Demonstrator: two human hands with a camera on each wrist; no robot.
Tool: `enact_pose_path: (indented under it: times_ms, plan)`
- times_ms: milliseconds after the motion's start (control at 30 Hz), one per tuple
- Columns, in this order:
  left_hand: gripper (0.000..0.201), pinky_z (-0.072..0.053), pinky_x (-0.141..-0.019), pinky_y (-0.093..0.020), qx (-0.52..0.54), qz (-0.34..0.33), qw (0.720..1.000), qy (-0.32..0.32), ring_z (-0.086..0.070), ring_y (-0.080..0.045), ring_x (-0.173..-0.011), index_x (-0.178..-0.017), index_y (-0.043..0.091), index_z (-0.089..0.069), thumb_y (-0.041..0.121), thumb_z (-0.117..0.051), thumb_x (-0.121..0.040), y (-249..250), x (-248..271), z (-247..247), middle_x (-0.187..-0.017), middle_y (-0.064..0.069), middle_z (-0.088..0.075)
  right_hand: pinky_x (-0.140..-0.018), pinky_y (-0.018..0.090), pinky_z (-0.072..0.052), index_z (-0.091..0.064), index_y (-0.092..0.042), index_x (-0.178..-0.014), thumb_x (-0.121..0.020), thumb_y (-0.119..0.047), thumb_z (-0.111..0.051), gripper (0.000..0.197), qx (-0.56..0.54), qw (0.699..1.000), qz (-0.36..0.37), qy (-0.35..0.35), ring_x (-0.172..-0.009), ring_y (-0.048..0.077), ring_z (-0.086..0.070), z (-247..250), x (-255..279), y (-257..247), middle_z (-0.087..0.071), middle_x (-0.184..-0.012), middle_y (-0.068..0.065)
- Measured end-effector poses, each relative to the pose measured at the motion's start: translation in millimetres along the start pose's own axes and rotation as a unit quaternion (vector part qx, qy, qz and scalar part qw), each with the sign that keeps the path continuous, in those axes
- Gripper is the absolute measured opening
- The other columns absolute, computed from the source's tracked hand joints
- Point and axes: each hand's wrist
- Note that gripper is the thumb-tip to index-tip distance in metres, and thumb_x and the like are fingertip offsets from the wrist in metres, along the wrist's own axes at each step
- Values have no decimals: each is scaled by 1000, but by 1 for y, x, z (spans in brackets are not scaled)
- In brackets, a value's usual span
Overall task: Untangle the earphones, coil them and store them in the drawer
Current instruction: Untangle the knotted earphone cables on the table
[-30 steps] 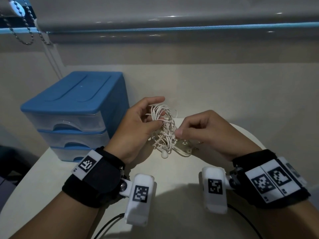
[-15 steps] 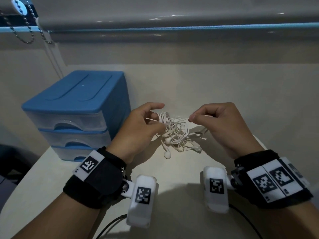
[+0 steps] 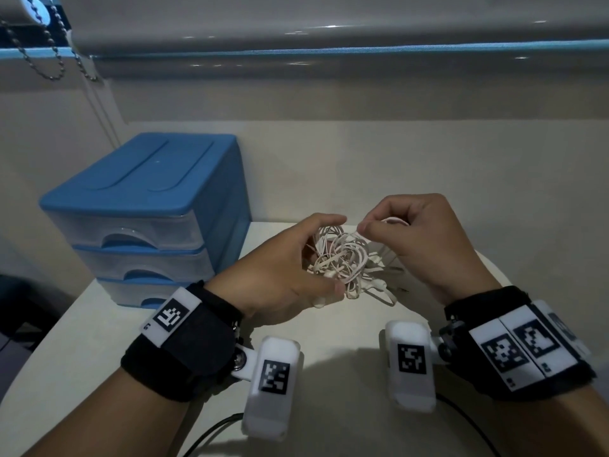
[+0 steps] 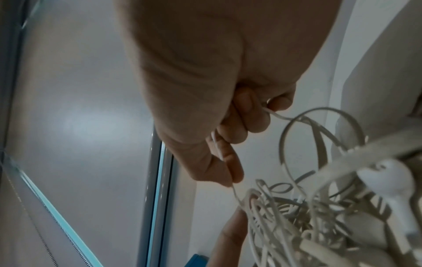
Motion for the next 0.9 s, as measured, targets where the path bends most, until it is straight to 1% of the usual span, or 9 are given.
enact_pose_path:
  times_ms: [133,267,367,433,533,633,733,800,900]
  plan:
    - [93,-58,-89,-25,-49,1,998,-40,-71,-15,-100,-148,40,-39,1,-85,-78,1,0,3,-116,5,-71,-55,24,-38,-74,-15,-66,-77,-13,-77,12,55,998,1,-26,-51,13,-47,-1,-3,5,-60,-56,12]
    - [63,-58,-76,-38,-90,-9,996,0,-70,-27,-81,-134,34,-53,4,-79,-86,1,-2,1,-99,0,-74,-54,44,-44,-75,-19,-68,-76,-28,-78,12,68,995,1,-77,-52,30,-51,-3,0,4,-66,-64,21]
    - [34,-53,-62,-29,-82,-19,996,35,-62,-9,-53,-120,27,-64,8,-71,-93,1,-2,1,-77,10,-73,-66,46,-52,-76,-18,-69,-73,-33,-76,15,56,998,9,-34,-62,26,-60,0,-3,5,-72,-71,17]
    - [29,-53,-69,-22,-68,-23,996,45,-66,-1,-63,-118,25,-66,9,-69,-95,4,-1,0,-81,15,-74,-70,47,-54,-75,-16,-69,-74,-31,-76,16,45,999,9,-26,-65,34,-63,1,-4,6,-72,-72,18]
    - [29,-57,-85,-27,-25,-35,998,35,-73,-15,-94,-121,21,-67,7,-68,-95,7,-2,-3,-104,0,-77,-68,43,-53,-74,-15,-66,-78,-24,-78,15,36,998,8,-57,-62,24,-63,0,-3,7,-71,-70,17]
    - [29,-56,-78,-33,3,-26,999,30,-73,-22,-82,-119,24,-68,6,-64,-96,6,-3,-2,-100,-8,-77,-70,40,-51,-76,-15,-69,-81,-24,-80,15,30,997,12,-76,-65,18,-62,-1,-1,7,-71,-72,18]
    - [26,-55,-88,-60,69,-6,997,36,-65,-57,-90,-114,22,-71,5,-63,-95,6,-4,-3,-103,-24,-74,-78,35,-49,-79,-21,-86,-85,-25,-77,5,-18,999,26,-38,-78,15,-63,-2,0,4,-71,-89,17]
    - [24,-52,-85,-68,122,9,991,50,-65,-58,-89,-111,16,-72,2,-62,-94,3,-7,-3,-105,-27,-73,-90,33,-49,-75,-28,-99,-83,-31,-73,17,-12,998,54,-1,-97,11,-64,1,-1,2,-68,-107,6]
    - [23,-51,-54,-37,206,26,976,67,-58,-30,-56,-108,2,-69,-8,-56,-93,1,-8,-3,-83,-23,-69,-86,41,-47,-68,-30,-96,-79,-30,-73,18,-3,994,104,19,-102,12,-59,6,2,-7,-66,-110,-4]
Point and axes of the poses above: each hand's wrist, its own x-axis away from the middle knuckle, its own z-axis out of the back of the hand, y = z × x
